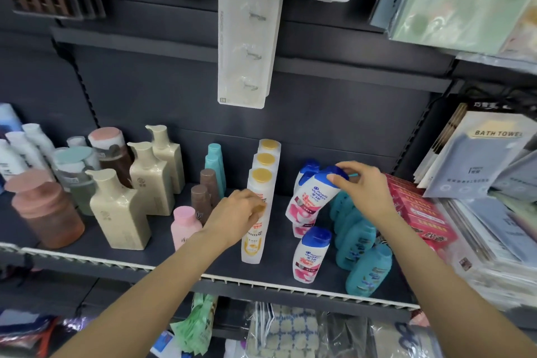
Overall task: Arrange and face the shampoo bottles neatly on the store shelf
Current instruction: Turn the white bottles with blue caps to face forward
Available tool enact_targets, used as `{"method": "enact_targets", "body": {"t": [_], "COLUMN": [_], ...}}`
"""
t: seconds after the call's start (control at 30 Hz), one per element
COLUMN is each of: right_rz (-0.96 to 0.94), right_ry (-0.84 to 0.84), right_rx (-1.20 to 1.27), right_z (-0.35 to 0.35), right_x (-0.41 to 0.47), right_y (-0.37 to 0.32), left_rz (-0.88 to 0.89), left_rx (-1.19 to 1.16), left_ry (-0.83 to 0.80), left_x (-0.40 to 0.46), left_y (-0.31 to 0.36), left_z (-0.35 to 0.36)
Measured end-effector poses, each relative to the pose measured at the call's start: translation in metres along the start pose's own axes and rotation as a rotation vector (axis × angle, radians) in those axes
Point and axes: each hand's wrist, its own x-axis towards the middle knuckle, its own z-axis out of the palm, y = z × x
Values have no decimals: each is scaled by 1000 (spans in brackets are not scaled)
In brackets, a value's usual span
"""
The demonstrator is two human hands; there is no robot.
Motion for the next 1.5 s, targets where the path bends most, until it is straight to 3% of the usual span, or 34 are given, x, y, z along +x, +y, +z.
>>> {"method": "enact_targets", "body": {"t": [0.1,0.17,0.37,0.57,0.8,0.97,1.07,1.27,1.5], "right_rz": [45,139,363,358,387,465,444,341,226], "right_ry": [134,190,137,106,-88,-107,-130,-135,-184], "right_rx": [162,339,750,797,794,925,997,1156,995], "right_z": [-15,-25,-35,-32,-36,-33,-33,-32,-28], "right_x": [2,2,-21,-33,-38,-38,-37,-36,-43], "right_y": [-5,-8,-11,-7,-8,-13,-9,-4,5], "left_rz": [2,-5,-310,-436,-267,-23,68,-79,-50], "left_rx": [-40,-205,-920,-1322,-1253,-990,-891,-856,-991], "left_ry": [92,131,-101,-161,31,200,219,157,226], "left_x": [2,3,10,2,-7,-13,-16,-15,-20], "left_y": [10,23,57,61,56,52,47,43,45], "left_z": [-5,-11,-28,-35,-38,-44,-47,-49,-46]}}
